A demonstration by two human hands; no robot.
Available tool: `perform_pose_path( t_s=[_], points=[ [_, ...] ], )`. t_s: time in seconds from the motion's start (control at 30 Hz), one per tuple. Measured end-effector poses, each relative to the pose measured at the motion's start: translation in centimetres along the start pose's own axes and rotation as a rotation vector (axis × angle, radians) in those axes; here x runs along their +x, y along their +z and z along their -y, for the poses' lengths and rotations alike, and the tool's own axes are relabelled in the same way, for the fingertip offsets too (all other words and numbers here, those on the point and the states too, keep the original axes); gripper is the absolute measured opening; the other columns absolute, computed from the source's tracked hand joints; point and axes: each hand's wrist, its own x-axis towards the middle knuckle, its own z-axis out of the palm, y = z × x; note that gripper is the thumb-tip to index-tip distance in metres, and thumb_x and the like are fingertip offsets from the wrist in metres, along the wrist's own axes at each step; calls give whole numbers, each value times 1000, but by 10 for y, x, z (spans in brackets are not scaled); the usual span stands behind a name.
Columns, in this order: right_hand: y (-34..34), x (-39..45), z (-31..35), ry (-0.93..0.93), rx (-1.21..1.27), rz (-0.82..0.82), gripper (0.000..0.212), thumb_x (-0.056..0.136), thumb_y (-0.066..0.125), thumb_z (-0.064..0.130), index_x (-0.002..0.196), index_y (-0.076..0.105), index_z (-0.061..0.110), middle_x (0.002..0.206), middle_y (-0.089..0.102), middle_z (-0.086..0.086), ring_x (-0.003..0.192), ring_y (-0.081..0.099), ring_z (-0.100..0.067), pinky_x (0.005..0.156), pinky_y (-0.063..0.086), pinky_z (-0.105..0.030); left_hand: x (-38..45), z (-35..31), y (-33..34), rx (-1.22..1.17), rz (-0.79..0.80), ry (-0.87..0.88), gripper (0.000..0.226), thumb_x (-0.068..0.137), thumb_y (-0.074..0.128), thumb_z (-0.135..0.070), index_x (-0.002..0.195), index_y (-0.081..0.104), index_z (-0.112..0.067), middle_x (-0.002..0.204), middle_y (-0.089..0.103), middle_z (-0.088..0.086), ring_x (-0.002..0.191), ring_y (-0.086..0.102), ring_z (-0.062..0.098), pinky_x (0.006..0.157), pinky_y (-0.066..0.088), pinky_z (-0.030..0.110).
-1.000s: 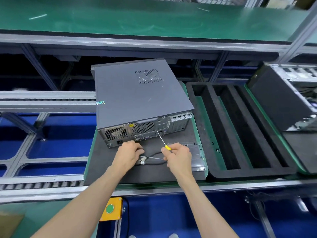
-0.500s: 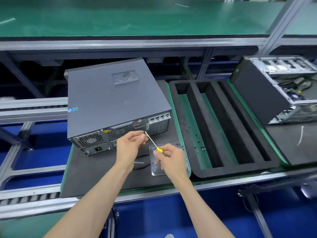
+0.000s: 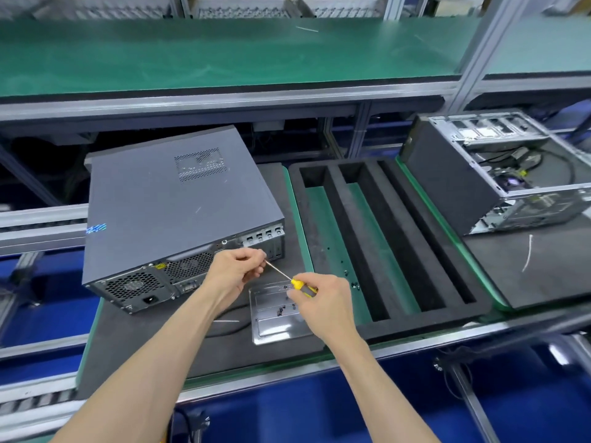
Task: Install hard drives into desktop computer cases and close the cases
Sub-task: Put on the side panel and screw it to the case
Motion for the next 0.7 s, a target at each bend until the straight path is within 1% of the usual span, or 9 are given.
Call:
perform_pose_path(
  t_s=[0.1, 0.17, 0.23, 0.33, 0.4, 0.43, 0.53, 0.6, 0.7],
  points=[
    [-5, 3, -3, -70, -26, -26, 6, 84, 77, 26, 89, 78, 24, 62, 63, 11, 63, 59, -6, 62, 46, -18, 2, -6, 4, 20, 53, -47, 15, 83, 74, -18, 71, 79, -10, 76, 71, 10, 63, 66, 12, 60, 56, 20],
    [-2, 1, 1, -96, -4, -38, 7, 87, 73, 27, 82, 74, 22, 53, 50, 10, 54, 46, -10, 54, 36, -15, 2, -6, 11, -66, 48, -105, 16, 76, 75, -27, 77, 77, -11, 82, 74, 9, 68, 70, 13, 64, 58, 23],
    [4, 0, 4, -91, 17, -60, 17, 92, 68, 29, 76, 67, 22, 50, 40, 6, 52, 37, -14, 51, 33, -20, 2, -4, 22, -219, 29, -178, 17, 81, 75, -30, 83, 75, -13, 88, 76, 6, 75, 72, 11, 69, 59, 26],
    [15, -2, 14, -83, -13, -84, 20, 98, 59, 26, 82, 64, 16, 52, 45, 4, 51, 39, -16, 56, 38, -28, 4, -8, 43, -403, -30, -239, 16, 94, 68, -28, 92, 74, -14, 91, 77, 0, 83, 74, 8, 78, 57, 27],
    [20, -1, 24, -66, -30, -99, 17, 99, 54, 21, 86, 61, 14, 57, 48, 5, 53, 43, -16, 57, 39, -38, 7, -13, 55, -510, -59, -240, 15, 99, 62, -19, 97, 72, -8, 90, 78, 0, 81, 75, 7, 89, 55, 28],
    [21, 2, 29, -56, -35, -106, 15, 99, 53, 20, 88, 60, 13, 59, 48, 5, 55, 45, -18, 56, 36, -38, 8, -16, 59, -553, -69, -238, 14, 101, 59, -13, 99, 71, -6, 90, 78, 2, 80, 75, 8, 89, 55, 29],
    [19, 8, 37, -25, -23, -118, 4, 99, 55, 20, 98, 54, 16, 66, 52, 4, 64, 49, -17, 59, 27, -34, 11, -25, 62, -628, -95, -242, 16, 102, 51, -1, 102, 67, 0, 89, 78, 8, 79, 77, 14, 76, 56, 30],
    [17, 9, 38, -21, -11, -113, 8, 98, 55, 18, 99, 47, 17, 70, 55, 1, 70, 51, -20, 60, 26, -34, 12, -28, 61, -632, -112, -252, 15, 101, 50, 3, 103, 65, 4, 88, 78, 11, 78, 77, 17, 72, 57, 32],
    [15, 10, 37, -42, -33, -106, 12, 98, 57, 16, 95, 45, 17, 70, 56, 2, 68, 53, -22, 59, 28, -35, 10, -31, 61, -581, -135, -257, 14, 99, 51, 7, 102, 64, 6, 86, 77, 14, 76, 77, 20, 65, 60, 32]
  ],
)
